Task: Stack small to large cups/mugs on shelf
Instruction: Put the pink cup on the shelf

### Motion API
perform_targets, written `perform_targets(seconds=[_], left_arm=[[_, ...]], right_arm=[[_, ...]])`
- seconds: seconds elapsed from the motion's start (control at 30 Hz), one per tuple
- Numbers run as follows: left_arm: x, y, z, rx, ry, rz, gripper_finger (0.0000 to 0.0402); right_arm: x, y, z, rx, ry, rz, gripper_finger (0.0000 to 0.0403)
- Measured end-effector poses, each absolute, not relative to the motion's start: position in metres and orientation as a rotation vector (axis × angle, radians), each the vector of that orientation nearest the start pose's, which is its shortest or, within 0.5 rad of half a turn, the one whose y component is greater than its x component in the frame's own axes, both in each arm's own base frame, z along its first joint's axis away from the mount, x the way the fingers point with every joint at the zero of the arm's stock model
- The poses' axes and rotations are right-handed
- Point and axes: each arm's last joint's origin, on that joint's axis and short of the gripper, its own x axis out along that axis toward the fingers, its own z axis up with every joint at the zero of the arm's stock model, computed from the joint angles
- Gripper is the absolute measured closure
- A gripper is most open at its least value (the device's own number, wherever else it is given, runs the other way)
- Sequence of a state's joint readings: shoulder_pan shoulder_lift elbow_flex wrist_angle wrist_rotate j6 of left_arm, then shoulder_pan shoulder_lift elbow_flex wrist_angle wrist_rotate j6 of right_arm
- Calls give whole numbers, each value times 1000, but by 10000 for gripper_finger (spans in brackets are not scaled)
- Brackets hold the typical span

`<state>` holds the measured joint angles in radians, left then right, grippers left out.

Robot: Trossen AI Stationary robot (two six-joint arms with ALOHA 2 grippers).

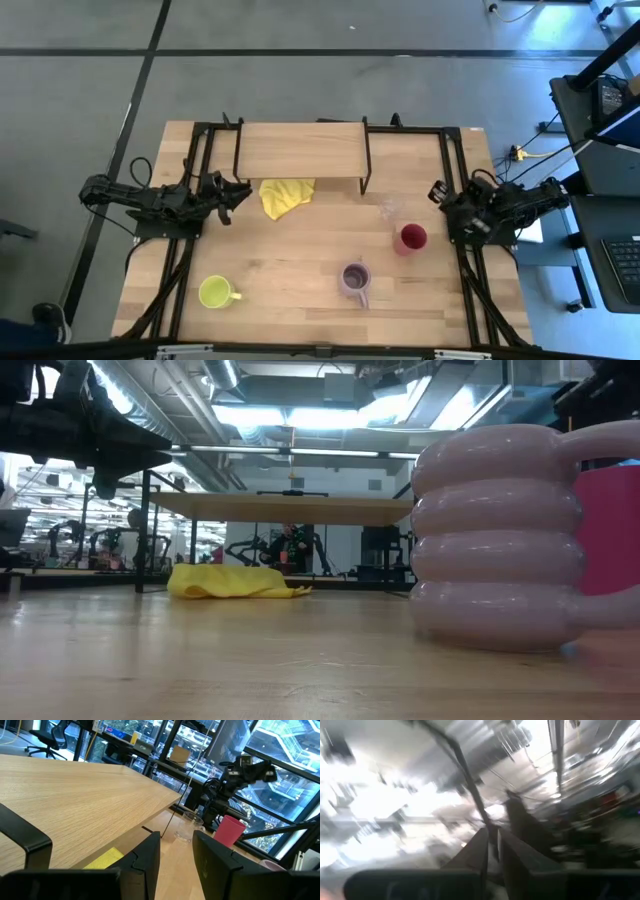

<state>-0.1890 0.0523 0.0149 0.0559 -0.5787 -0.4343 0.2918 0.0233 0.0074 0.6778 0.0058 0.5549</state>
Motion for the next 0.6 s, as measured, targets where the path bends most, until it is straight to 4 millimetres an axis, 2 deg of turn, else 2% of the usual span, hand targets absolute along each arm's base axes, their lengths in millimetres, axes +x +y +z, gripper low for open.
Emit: perform_targets(seconds=[0.13, 0.23, 0.4, 0.5, 0.6], left_arm=[[97, -2, 170, -436, -101, 380, 292], [97, -2, 170, -436, -102, 380, 292], [97, -2, 170, -436, -101, 379, 292], [97, -2, 170, -436, -102, 380, 292], [97, -2, 170, -436, -102, 379, 292]], right_arm=[[68, 20, 233, 924, -605, 588, 357], [68, 20, 234, 1023, -587, 627, 357], [68, 18, 234, 1149, -606, 584, 357], [70, 13, 232, 1155, -677, 397, 357], [67, 10, 235, 1223, -746, 352, 357]])
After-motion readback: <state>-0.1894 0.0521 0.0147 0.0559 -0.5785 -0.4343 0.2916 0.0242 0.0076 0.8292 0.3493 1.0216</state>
